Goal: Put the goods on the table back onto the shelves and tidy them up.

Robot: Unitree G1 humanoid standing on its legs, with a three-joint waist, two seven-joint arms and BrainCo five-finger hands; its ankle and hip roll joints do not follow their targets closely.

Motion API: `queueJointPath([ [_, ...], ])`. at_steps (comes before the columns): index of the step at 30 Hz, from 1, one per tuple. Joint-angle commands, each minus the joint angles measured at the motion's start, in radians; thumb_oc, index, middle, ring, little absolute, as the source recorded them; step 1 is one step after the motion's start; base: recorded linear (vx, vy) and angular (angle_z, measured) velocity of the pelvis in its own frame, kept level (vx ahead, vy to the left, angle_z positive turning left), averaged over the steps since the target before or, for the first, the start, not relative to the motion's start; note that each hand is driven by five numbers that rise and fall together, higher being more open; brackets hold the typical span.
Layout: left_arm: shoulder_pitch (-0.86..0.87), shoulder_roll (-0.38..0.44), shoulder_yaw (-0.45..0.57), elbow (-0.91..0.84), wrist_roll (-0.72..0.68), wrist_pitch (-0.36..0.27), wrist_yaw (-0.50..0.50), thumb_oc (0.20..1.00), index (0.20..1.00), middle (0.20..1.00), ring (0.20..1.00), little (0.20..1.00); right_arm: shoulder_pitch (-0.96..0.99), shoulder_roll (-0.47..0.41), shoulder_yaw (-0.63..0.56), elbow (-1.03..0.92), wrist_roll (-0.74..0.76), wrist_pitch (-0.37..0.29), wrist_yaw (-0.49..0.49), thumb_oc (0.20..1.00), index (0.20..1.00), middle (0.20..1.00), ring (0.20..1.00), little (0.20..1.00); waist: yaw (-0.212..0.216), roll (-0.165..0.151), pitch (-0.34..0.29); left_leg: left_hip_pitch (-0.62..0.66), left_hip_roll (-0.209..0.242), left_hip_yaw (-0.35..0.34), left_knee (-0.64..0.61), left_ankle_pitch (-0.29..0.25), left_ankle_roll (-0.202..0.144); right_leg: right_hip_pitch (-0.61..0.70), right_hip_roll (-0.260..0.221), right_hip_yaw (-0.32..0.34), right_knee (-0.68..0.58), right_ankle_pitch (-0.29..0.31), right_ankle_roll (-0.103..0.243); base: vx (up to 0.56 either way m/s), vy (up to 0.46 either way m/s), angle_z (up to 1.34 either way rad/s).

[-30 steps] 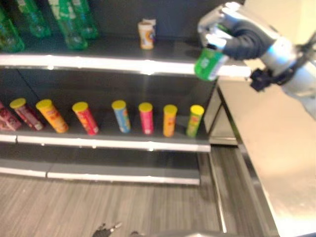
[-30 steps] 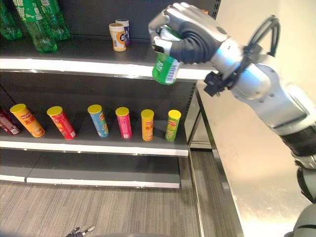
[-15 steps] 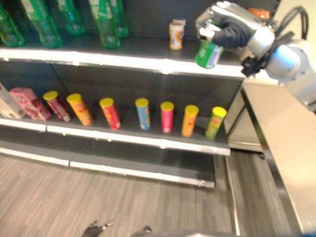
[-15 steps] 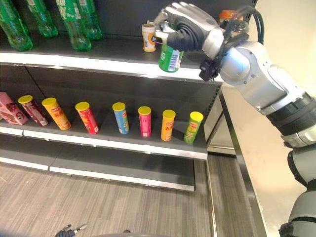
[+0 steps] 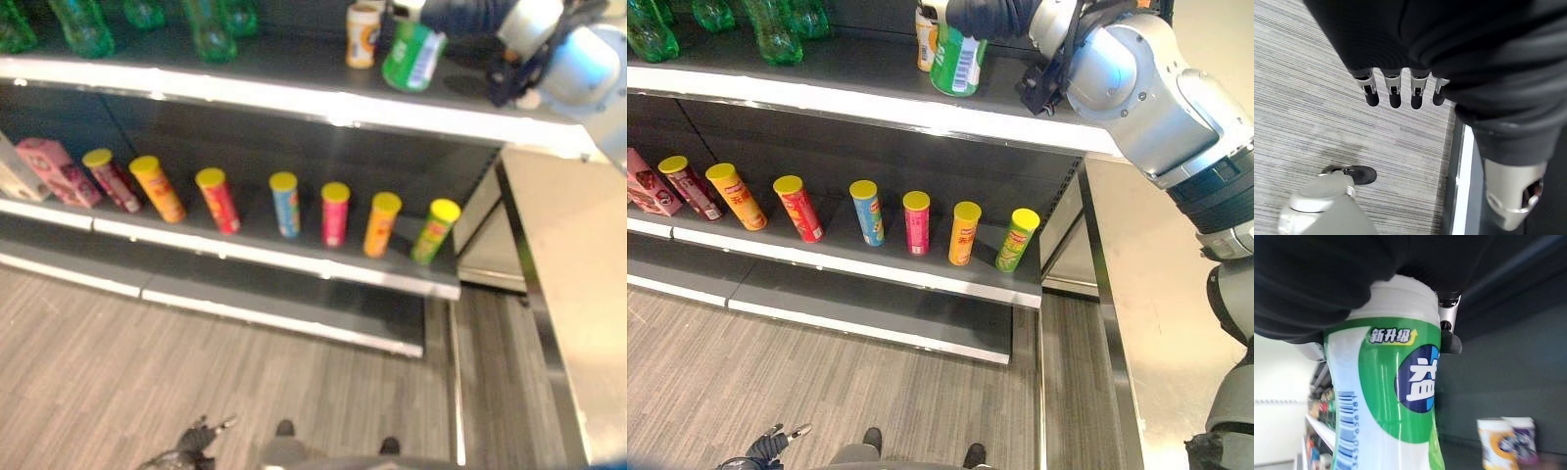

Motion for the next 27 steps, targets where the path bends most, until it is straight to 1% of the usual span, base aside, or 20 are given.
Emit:
queueJointPath([
  [1,-0.011,0.058,-0.042,-0.011,-0.016,-0.018,0.008,1.0,1.0,1.0,1.0,1.0,-0.047,-0.058,-0.012,0.032,-0.013,0.025,-0.033,0.2,0.2,0.2,0.2,0.2,0.032,-0.003,-0.072,-0.038,0.075,-0.09,-0.021,-0.004,-0.053,0.003,-0.074,0.023,0.041,-0.077,0.083,0.14,0.325,0.07],
  [2,-0.009,0.061,-0.043,-0.015,-0.013,-0.018,0.007,1.0,1.0,1.0,1.0,1.0,-0.038,-0.051,-0.02,0.036,-0.017,0.027,-0.037,0.2,0.2,0.2,0.2,0.2,0.034,-0.002,-0.075,-0.031,0.057,-0.091,-0.026,-0.013,-0.048,-0.001,-0.097,0.026,0.049,-0.062,0.092,0.12,0.432,0.13],
  [3,-0.017,0.075,-0.05,-0.012,0.003,-0.017,-0.001,1.0,1.0,1.0,1.0,1.0,-0.024,-0.051,-0.03,0.046,-0.023,0.027,-0.037,0.2,0.2,0.2,0.2,0.2,0.03,0.001,-0.071,-0.021,0.019,-0.071,-0.028,-0.028,-0.036,-0.02,-0.137,0.033,0.067,-0.037,0.107,0.07,0.423,0.03],
  [4,-0.02,0.086,-0.05,-0.01,0.018,-0.019,0.002,1.0,1.0,1.0,1.0,1.0,-0.021,-0.047,-0.035,0.049,-0.03,0.027,-0.04,0.2,0.2,0.2,0.2,0.2,0.033,-0.002,-0.07,-0.014,-0.001,-0.055,-0.031,-0.036,-0.026,-0.034,-0.159,0.042,0.081,-0.024,0.116,0.03,0.314,-0.07],
  [5,-0.021,0.086,-0.05,-0.01,0.018,-0.019,0.002,1.0,1.0,1.0,1.0,1.0,-0.021,-0.047,-0.035,0.05,-0.03,0.027,-0.04,0.2,0.2,0.2,0.2,0.2,0.035,-0.004,-0.07,-0.014,-0.002,-0.053,-0.031,-0.036,-0.025,-0.036,-0.16,0.045,0.082,-0.024,0.117,0.0,0.222,-0.17],
  [7,-0.023,0.097,-0.044,-0.011,0.026,-0.022,0.003,1.0,1.0,1.0,1.0,1.0,-0.01,-0.034,-0.045,0.055,-0.039,0.028,-0.044,0.2,0.2,0.2,0.2,0.2,0.036,-0.001,-0.066,-0.001,-0.029,-0.029,-0.039,-0.046,-0.007,-0.058,-0.191,0.048,0.113,-0.012,0.124,0.03,0.272,-0.16],
  [8,-0.019,0.1,-0.036,-0.017,0.028,-0.023,0.003,1.0,1.0,1.0,1.0,1.0,0.0,-0.028,-0.054,0.066,-0.047,0.028,-0.043,0.2,0.2,0.2,0.2,0.2,0.037,0.001,-0.065,0.015,-0.054,-0.019,-0.049,-0.054,0.013,-0.074,-0.213,0.056,0.155,-0.004,0.13,0.05,0.318,-0.19],
  [9,-0.016,0.099,-0.037,-0.019,0.03,-0.022,0.002,1.0,1.0,1.0,1.0,1.0,0.007,-0.023,-0.062,0.078,-0.051,0.029,-0.047,0.2,0.2,0.2,0.2,0.2,0.037,0.003,-0.062,0.023,-0.066,-0.016,-0.055,-0.055,0.022,-0.083,-0.225,0.059,0.184,0.01,0.134,0.05,0.292,-0.2],
  [10,-0.015,0.101,-0.034,-0.018,0.029,-0.022,0.002,1.0,1.0,1.0,1.0,1.0,0.014,-0.018,-0.064,0.089,-0.053,0.03,-0.049,0.2,0.2,0.2,0.2,0.2,0.037,0.004,-0.057,0.034,-0.072,-0.015,-0.062,-0.055,0.028,-0.094,-0.232,0.059,0.214,0.023,0.132,0.02,0.131,-0.16],
  [11,-0.015,0.102,-0.034,-0.018,0.029,-0.022,0.002,1.0,1.0,1.0,1.0,1.0,0.015,-0.018,-0.064,0.089,-0.053,0.029,-0.049,0.2,0.2,0.2,0.2,0.2,0.038,0.003,-0.057,0.035,-0.073,-0.014,-0.063,-0.054,0.028,-0.095,-0.233,0.061,0.216,0.022,0.133,0.01,0.106,-0.11],
  [12,-0.013,0.104,-0.032,-0.02,0.026,-0.021,0.0,1.0,1.0,1.0,1.0,1.0,0.012,-0.012,-0.063,0.103,-0.056,0.032,-0.048,0.2,0.2,0.2,0.2,0.2,0.038,0.006,-0.051,0.048,-0.077,-0.011,-0.072,-0.053,0.034,-0.106,-0.235,0.056,0.244,0.023,0.128,0.02,0.1,-0.08],
  [14,-0.012,0.105,-0.028,-0.018,0.022,-0.022,-0.003,1.0,1.0,1.0,1.0,1.0,0.004,0.001,-0.054,0.131,-0.052,0.033,-0.043,0.2,0.2,0.2,0.2,0.2,0.037,0.007,-0.048,0.065,-0.078,-0.007,-0.094,-0.05,0.035,-0.12,-0.213,0.048,0.262,0.011,0.12,0.04,0.084,-0.05],
  [15,-0.015,0.105,-0.027,-0.012,0.019,-0.022,-0.003,1.0,1.0,1.0,1.0,1.0,-0.012,0.007,-0.042,0.142,-0.049,0.034,-0.042,0.2,0.2,0.2,0.2,0.2,0.036,0.004,-0.047,0.071,-0.078,-0.009,-0.102,-0.051,0.033,-0.129,-0.187,0.041,0.238,0.005,0.115,0.01,-0.02,-0.06],
  [16,-0.027,0.108,-0.031,0.005,0.035,-0.012,0.012,1.0,1.0,1.0,1.0,1.0,0.002,0.015,-0.034,0.146,-0.039,0.02,-0.066,0.2,0.2,0.2,0.2,0.2,0.037,-0.003,-0.034,0.063,-0.081,-0.01,-0.104,-0.047,0.035,-0.144,-0.155,0.039,0.198,-0.006,0.108,0.01,-0.065,-0.11],
  [17,-0.029,0.129,-0.032,-0.001,0.032,-0.021,0.003,1.0,1.0,1.0,1.0,1.0,-0.058,0.007,-0.01,0.178,-0.053,0.041,-0.051,0.2,0.2,0.2,0.2,0.2,0.044,-0.008,-0.034,0.059,-0.082,-0.027,-0.096,-0.046,0.031,-0.115,-0.142,0.051,0.147,-0.017,0.115,0.03,-0.089,-0.04],
  [18,-0.029,0.116,-0.034,-0.004,0.001,-0.017,-0.002,1.0,1.0,1.0,1.0,1.0,-0.079,0.024,0.008,0.19,-0.041,0.048,-0.038,0.2,0.2,0.2,0.2,0.2,0.048,-0.026,-0.034,0.059,-0.085,-0.038,-0.087,-0.046,0.027,-0.11,-0.118,0.1,0.13,-0.02,0.11,0.06,-0.057,0.08],
  [19,-0.029,0.115,-0.034,-0.004,0.001,-0.018,-0.002,1.0,1.0,1.0,1.0,1.0,-0.082,0.025,0.011,0.192,-0.04,0.048,-0.038,0.2,0.2,0.2,0.2,0.2,0.048,-0.024,-0.033,0.06,-0.085,-0.038,-0.086,-0.047,0.027,-0.109,-0.117,0.1,0.128,-0.02,0.11,0.09,-0.072,0.17],
  [20,-0.027,0.095,-0.033,0.002,-0.003,-0.021,-0.001,1.0,1.0,1.0,1.0,1.0,-0.066,0.044,0.005,0.197,-0.028,0.04,-0.038,0.2,0.2,0.2,0.2,0.2,0.049,-0.032,-0.042,0.063,-0.082,-0.04,-0.082,-0.051,0.021,-0.093,-0.11,0.099,0.104,-0.008,0.109,0.06,-0.045,0.16],
  [26,-0.027,0.095,-0.033,0.002,-0.003,-0.021,-0.001,1.0,1.0,1.0,1.0,1.0,-0.066,0.045,0.005,0.197,-0.028,0.04,-0.038,0.2,0.2,0.2,0.2,0.2,0.049,-0.032,-0.042,0.063,-0.082,-0.04,-0.082,-0.051,0.021,-0.091,-0.109,0.098,0.102,-0.008,0.108,0.01,-0.012,0.02],
  [27,-0.025,0.083,-0.035,-0.001,-0.004,-0.023,0.0,1.0,1.0,1.0,1.0,1.0,-0.062,0.05,0.006,0.194,-0.03,0.036,-0.039,0.2,0.2,0.2,0.2,0.2,0.049,-0.035,-0.05,0.064,-0.077,-0.038,-0.082,-0.054,0.018,-0.079,-0.106,0.091,0.086,-0.006,0.111,0.06,-0.091,-0.01],
])
